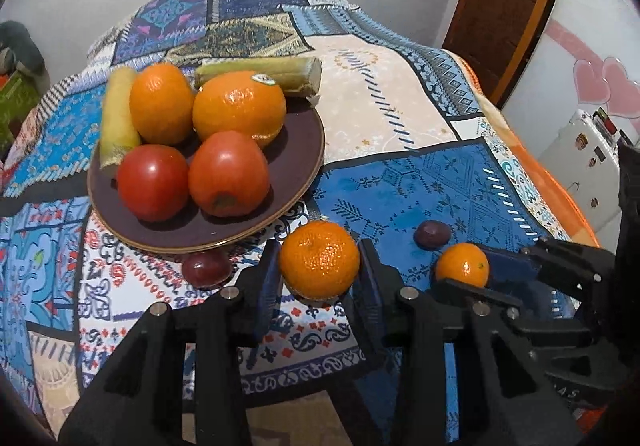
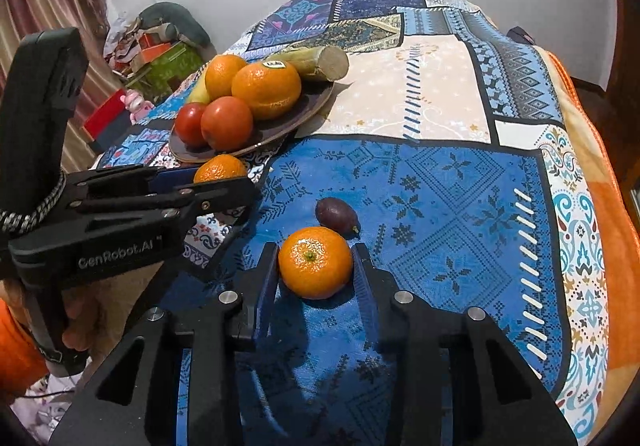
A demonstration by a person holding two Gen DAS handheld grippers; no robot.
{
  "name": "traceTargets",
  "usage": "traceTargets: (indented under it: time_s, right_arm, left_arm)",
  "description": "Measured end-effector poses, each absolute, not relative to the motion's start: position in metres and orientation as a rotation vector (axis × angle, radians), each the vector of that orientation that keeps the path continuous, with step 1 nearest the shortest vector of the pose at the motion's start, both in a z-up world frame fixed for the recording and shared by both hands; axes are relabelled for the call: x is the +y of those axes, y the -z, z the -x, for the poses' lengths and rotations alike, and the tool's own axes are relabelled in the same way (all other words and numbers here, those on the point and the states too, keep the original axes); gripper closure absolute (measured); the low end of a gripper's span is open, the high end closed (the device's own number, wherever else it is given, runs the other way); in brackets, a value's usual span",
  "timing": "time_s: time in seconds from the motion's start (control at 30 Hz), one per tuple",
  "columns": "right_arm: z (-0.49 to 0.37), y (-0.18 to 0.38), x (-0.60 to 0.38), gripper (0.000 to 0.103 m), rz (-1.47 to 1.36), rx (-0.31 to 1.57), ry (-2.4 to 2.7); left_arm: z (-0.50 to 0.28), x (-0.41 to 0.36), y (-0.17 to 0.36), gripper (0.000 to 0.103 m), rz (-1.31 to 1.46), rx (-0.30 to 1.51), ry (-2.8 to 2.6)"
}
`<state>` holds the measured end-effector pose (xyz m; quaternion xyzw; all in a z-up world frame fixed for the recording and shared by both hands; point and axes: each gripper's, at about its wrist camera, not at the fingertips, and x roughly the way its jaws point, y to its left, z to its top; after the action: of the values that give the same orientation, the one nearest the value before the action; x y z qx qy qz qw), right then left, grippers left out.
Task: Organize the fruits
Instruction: 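Grasp a small mandarin with the left tool while the right tool grasps another mandarin, then place the left tool's mandarin on the plate while the right tool places its mandarin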
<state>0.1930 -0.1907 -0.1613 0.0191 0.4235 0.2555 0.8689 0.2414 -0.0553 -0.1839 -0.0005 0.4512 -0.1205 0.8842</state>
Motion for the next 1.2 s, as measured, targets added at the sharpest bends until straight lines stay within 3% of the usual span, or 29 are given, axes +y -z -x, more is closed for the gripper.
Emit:
traceTargets:
  time_s: [0.63,1.2]
  right_arm:
    - [-0.208,0.117,-0.157,0.07,0.043,0.773,-0.554]
    - [-0.246,0.116,-0.131,0.07,0.05,0.762,-0.56]
  left_arm:
    - [-0.217,0.021,0.129,0.065,0.094,0.803,0.144]
    - [-0.239,0.071,0.135,0.065,0.107,0.818,0.048]
